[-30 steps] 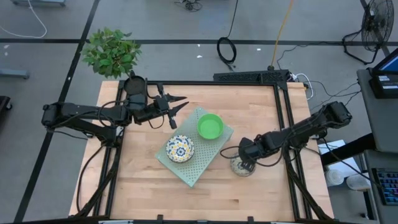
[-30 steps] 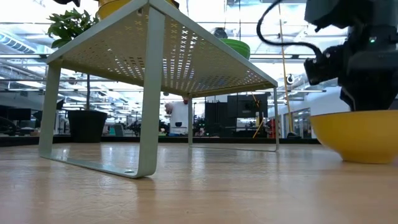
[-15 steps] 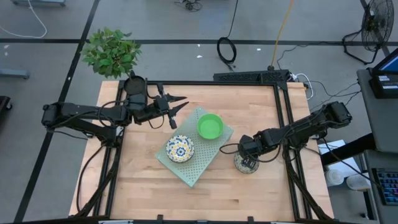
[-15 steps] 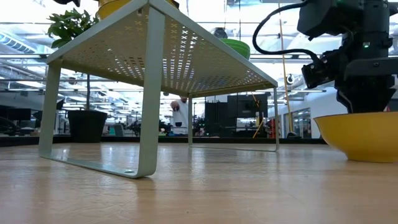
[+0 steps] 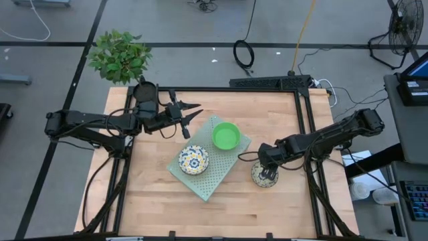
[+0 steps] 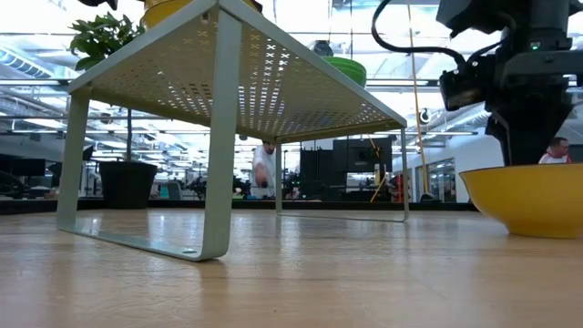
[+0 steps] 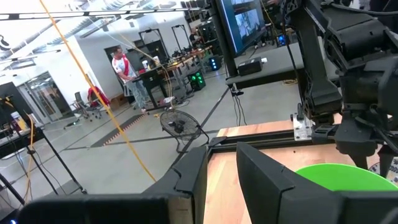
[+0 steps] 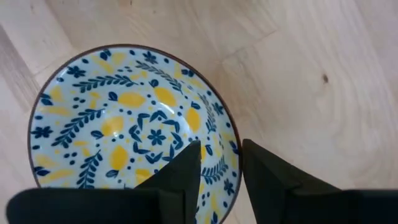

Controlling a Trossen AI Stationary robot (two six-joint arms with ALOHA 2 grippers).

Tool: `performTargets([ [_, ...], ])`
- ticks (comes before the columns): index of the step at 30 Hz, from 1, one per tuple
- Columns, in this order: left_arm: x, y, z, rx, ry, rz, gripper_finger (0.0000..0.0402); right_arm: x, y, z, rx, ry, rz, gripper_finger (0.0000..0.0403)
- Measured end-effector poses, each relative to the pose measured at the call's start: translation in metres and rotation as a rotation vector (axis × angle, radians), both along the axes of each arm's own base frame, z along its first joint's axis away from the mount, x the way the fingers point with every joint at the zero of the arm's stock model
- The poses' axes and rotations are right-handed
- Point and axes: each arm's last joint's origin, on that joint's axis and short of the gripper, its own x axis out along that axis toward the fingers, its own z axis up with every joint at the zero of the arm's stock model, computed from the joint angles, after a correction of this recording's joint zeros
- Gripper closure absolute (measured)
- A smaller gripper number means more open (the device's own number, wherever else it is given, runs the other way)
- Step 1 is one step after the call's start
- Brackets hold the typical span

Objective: Pick & Place Mini bowls
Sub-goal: Stack the patterned bowl on the patterned bowl on the shelf

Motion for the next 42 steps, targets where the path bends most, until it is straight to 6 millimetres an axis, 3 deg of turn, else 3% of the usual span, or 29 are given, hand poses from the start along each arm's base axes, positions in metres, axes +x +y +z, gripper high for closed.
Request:
performTargets([
  [9, 0.0, 0.0, 0.0, 0.0, 0.0, 0.0, 0.0309, -0.007, -0.002, -0.011, -0.006, 0.035, -0.001, 0.03],
  [42, 0.0, 0.0, 0.0, 0.0, 0.0, 0.0, 0.0309, -0.006, -0.001, -0.011, -0.003, 0.027, 0.001, 0.0314],
])
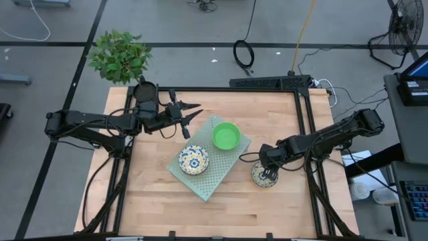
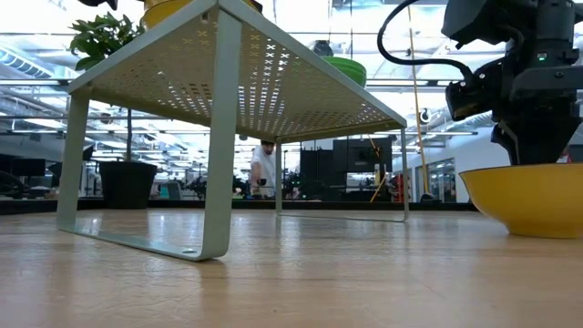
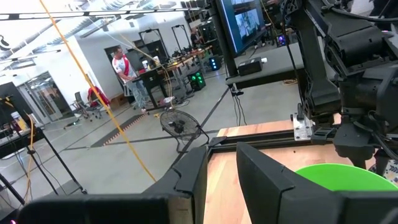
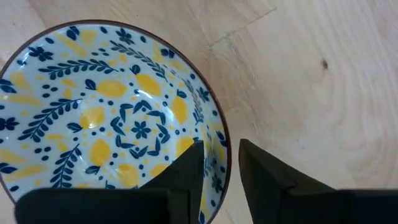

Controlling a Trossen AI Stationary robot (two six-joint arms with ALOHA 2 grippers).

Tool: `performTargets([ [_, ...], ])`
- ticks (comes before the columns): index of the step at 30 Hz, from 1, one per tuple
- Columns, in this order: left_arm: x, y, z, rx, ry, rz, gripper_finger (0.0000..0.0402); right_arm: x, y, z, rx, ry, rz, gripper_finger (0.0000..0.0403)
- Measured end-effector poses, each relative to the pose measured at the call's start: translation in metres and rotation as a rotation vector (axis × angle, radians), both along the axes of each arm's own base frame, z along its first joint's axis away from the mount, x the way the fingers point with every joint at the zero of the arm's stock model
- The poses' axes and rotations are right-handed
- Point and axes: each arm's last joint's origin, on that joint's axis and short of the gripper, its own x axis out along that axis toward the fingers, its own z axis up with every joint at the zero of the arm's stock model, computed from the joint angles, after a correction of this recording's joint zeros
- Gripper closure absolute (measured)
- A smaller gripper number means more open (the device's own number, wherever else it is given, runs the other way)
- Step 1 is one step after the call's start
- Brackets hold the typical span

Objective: Pick & Place Mini bowls
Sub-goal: Stack the patterned bowl on the patterned bowl on the shelf

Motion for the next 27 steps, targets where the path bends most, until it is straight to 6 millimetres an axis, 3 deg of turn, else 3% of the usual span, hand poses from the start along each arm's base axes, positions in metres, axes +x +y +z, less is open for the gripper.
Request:
performTargets([
  [18, 0.0001, -0.0001, -0.0001, 0.0, 0.0, 0.0, 0.0309, 0.0001, 0.0001, 0.0001, 0.001, -0.002, 0.004, 0.0373],
  [27, 0.0, 0.0, 0.0, 0.0, 0.0, 0.0, 0.0309, -0.0001, 0.0001, 0.0001, 0.002, 0.0, 0.005, 0.0377],
])
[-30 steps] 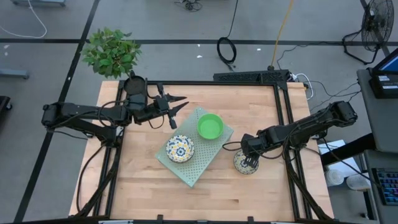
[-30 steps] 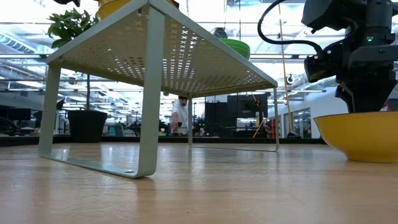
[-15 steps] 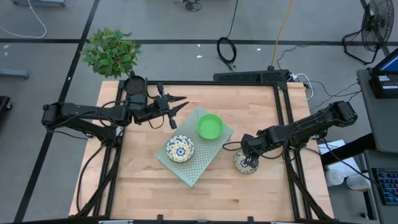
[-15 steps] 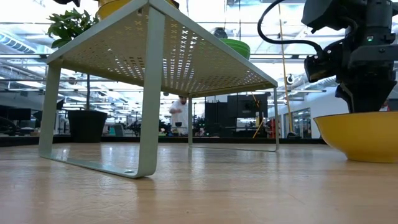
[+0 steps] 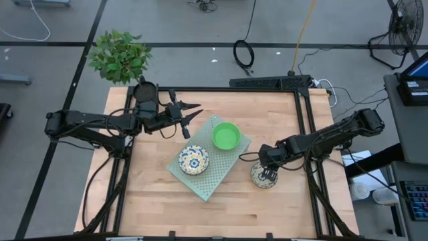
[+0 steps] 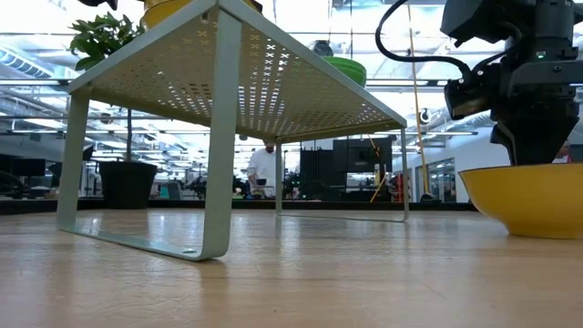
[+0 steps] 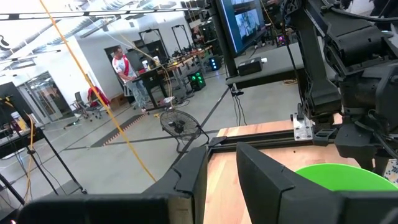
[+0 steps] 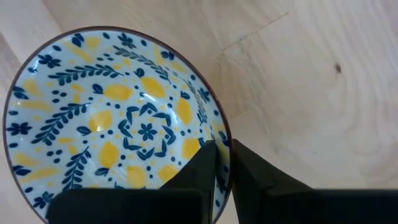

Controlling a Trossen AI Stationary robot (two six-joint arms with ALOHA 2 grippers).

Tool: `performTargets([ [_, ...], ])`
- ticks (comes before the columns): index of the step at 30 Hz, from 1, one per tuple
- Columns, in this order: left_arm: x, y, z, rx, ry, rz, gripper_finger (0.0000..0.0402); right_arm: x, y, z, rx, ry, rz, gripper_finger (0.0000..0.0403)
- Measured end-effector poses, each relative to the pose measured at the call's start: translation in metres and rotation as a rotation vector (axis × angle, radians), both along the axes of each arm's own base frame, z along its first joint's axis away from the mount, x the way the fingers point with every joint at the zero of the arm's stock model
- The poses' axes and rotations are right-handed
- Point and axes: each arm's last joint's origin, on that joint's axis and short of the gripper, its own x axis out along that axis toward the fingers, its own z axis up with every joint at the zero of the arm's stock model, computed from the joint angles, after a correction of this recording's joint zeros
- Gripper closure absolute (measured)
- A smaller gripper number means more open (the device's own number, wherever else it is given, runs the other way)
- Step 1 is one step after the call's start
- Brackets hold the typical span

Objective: Pick & Place Mini bowls
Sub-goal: Stack the patterned bowl on the patterned bowl on the shelf

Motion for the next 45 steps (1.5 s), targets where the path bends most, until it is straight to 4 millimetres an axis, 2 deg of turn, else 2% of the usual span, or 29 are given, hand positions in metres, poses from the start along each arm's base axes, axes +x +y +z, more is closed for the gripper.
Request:
performTargets([
  [9, 0.0, 0.0, 0.0, 0.0, 0.0, 0.0, 0.0309, 0.0, 0.0, 0.003, 0.005, -0.021, 0.031, 0.0397],
  [15, 0.0, 0.0, 0.0, 0.0, 0.0, 0.0, 0.0309, -0.008, -0.003, 0.022, 0.013, -0.146, 0.044, 0.0402],
  [23, 0.0, 0.0, 0.0, 0.0, 0.0, -0.001, 0.0309, -0.025, -0.004, 0.063, 0.067, -0.456, 0.099, 0.0402],
  [28, 0.0, 0.0, 0.0, 0.0, -0.001, -0.002, 0.0309, -0.025, 0.004, 0.087, 0.042, -0.754, 0.294, 0.0402],
  [33, 0.0, 0.0, 0.001, 0.001, -0.011, -0.009, 0.0309, -0.018, 0.008, 0.099, -0.143, -1.117, 0.501, 0.0402],
  [37, 0.0, 0.0, 0.005, 0.004, -0.053, -0.012, 0.0309, -0.01, 0.005, 0.101, -0.349, -1.404, 0.556, 0.0398],
  [39, 0.003, -0.001, 0.005, 0.016, -0.071, -0.045, 0.0309, -0.007, 0.001, 0.096, -0.475, -1.461, 0.58, 0.0398],
  [42, 0.011, -0.004, -0.001, 0.139, -0.03, -0.179, 0.0309, 0.0, -0.006, 0.092, -0.753, -1.481, 0.626, 0.04],
  [45, 0.026, -0.01, -0.007, 0.276, -0.065, -0.315, 0.0309, 0.007, -0.015, 0.099, -1.101, -1.444, 0.496, 0.0401],
])
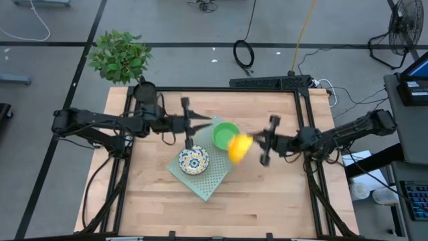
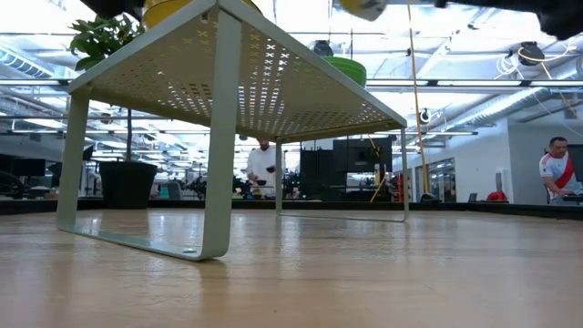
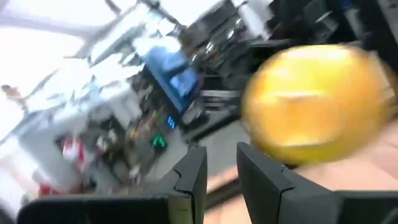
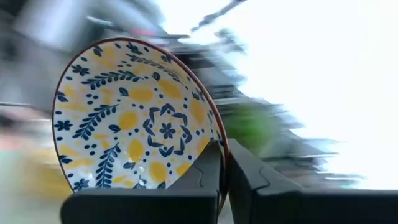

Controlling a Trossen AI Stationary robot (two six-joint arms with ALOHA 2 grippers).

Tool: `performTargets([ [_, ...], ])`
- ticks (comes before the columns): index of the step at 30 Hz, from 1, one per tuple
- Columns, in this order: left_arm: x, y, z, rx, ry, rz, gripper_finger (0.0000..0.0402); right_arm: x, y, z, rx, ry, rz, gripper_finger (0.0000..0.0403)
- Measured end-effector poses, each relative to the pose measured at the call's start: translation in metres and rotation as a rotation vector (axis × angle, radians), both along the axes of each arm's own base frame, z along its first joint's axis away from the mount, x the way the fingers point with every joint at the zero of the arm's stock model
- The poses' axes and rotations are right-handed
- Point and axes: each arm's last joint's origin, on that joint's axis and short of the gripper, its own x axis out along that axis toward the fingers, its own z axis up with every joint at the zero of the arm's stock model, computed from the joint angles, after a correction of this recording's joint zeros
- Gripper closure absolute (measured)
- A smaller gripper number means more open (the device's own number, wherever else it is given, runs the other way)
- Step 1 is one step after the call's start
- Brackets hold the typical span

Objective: Pick & Place Mini bowls
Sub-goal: Stack the patterned bowl on the patterned bowl on the shelf

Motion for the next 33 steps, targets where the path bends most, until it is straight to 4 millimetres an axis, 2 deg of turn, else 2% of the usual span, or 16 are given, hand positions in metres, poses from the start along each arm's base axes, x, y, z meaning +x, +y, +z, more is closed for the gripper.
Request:
performTargets([
  [3, 0.015, -0.004, -0.007, 0.084, -0.076, -0.009, 0.0309, 0.004, -0.006, 0.009, -0.138, -0.133, -0.223, 0.0402],
  [6, 0.025, -0.005, -0.013, 0.155, -0.145, 0.109, 0.0309, 0.006, -0.009, 0.015, -0.237, -0.236, -0.355, 0.0402],
  [9, 0.032, -0.005, -0.016, 0.184, -0.207, 0.187, 0.0309, 0.011, -0.012, 0.019, -0.292, -0.289, -0.453, 0.0402],
  [16, 0.037, -0.007, -0.022, 0.221, -0.205, 0.175, 0.0303, 0.034, -0.019, 0.023, -0.384, -0.263, -0.539, 0.0402],
  [22, 0.036, -0.008, -0.02, 0.232, -0.205, 0.239, 0.0233, 0.038, -0.02, 0.028, -0.415, -0.26, -0.569, 0.0402],
  [27, 0.037, -0.009, -0.021, 0.244, -0.196, 0.218, 0.0175, 0.036, -0.023, 0.036, -0.419, -0.291, -0.588, 0.0402],
  [33, 0.037, -0.01, -0.021, 0.257, -0.205, 0.175, 0.0152, 0.04, -0.03, 0.038, -0.341, -0.302, -0.546, 0.0403],
])
